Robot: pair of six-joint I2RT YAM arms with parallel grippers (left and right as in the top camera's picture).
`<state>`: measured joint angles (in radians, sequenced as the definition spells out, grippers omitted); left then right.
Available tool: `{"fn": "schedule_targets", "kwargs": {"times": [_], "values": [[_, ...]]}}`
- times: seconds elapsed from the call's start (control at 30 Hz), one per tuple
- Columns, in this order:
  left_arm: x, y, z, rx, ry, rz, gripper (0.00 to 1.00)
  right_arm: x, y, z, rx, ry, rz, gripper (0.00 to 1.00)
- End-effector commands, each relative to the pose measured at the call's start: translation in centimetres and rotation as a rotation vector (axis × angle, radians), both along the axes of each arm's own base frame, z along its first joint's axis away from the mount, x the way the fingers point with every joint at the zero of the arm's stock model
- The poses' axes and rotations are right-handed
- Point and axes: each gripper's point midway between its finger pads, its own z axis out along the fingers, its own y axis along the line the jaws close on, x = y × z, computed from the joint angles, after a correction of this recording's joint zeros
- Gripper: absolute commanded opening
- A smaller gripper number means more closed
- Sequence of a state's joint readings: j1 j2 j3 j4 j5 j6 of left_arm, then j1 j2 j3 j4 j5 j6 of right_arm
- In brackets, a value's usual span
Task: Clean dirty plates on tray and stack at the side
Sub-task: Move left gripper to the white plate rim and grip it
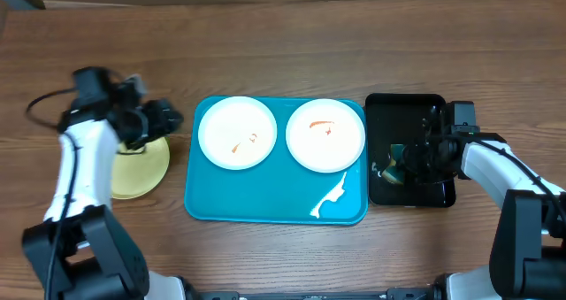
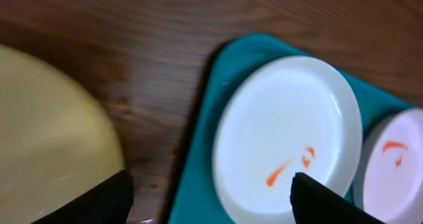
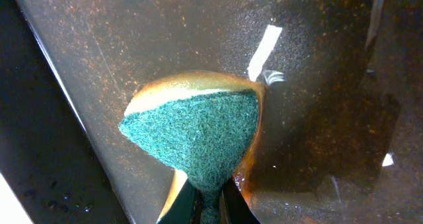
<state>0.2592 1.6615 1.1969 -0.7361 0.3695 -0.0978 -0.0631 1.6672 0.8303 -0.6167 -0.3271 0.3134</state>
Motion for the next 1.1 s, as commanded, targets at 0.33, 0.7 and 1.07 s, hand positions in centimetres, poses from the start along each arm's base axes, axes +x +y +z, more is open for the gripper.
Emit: {"fn": "schedule_targets", "kwargs": {"times": [0.33,0.7,1.07], "values": [[3.4,-5.5,1.3,0.262,-0.154,-0.271,0.83,-2.5,-0.3,-2.1,-0.032,0.108,0.008,0.04],[5.2,-6.3,-1.3,0.265,-0.159,-0.300,0.81,-2.9,-0.3,-2.1,-0.032,0.124,0.009,0.04],[5.1,-6.5,-7.0,0.235,-0.046,-0.317,0.77,-3.0,-0.3,-2.1,-0.032,0.126,0.008,0.04]]}}
